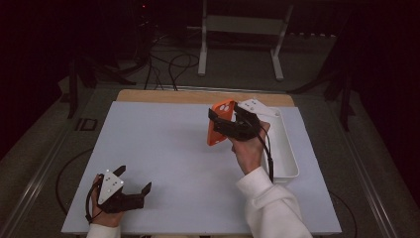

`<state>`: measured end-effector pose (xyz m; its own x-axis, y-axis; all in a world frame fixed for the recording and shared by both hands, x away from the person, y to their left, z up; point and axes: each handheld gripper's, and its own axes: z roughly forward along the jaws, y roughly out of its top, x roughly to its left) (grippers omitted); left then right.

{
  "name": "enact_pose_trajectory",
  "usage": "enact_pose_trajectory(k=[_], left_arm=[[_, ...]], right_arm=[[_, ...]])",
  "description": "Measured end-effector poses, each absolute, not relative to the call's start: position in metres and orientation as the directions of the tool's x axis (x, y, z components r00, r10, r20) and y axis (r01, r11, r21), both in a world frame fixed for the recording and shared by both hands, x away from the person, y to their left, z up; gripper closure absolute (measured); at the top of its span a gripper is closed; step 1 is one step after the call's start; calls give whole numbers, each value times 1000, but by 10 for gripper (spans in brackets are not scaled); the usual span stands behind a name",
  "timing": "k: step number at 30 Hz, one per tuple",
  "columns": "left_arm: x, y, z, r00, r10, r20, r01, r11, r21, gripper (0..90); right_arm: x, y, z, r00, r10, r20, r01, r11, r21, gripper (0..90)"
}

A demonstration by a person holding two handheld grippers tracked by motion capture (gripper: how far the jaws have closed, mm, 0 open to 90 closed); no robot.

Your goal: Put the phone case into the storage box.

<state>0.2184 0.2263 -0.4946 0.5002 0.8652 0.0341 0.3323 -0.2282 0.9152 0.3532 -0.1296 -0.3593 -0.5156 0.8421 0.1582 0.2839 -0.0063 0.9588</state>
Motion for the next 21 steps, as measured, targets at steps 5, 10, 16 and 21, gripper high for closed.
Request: enact_pose_trajectory(k=[5,10,16,21], left_arm=[[218,226,-495,500,865,33,332,-227,915,1],[218,226,-495,499,866,32,332,-226,916,1],[218,227,-495,499,866,33,332,-226,916,1],[218,227,-495,499,866,33,332,-226,916,1]], right_arm=[[357,-130,-359,-506,849,153,285,-3,958,162],[361,-132,-359,-500,851,159,290,-8,957,162],[366,-134,-359,-487,858,165,297,-16,955,162],[370,-137,-357,-477,862,171,295,-26,955,162]])
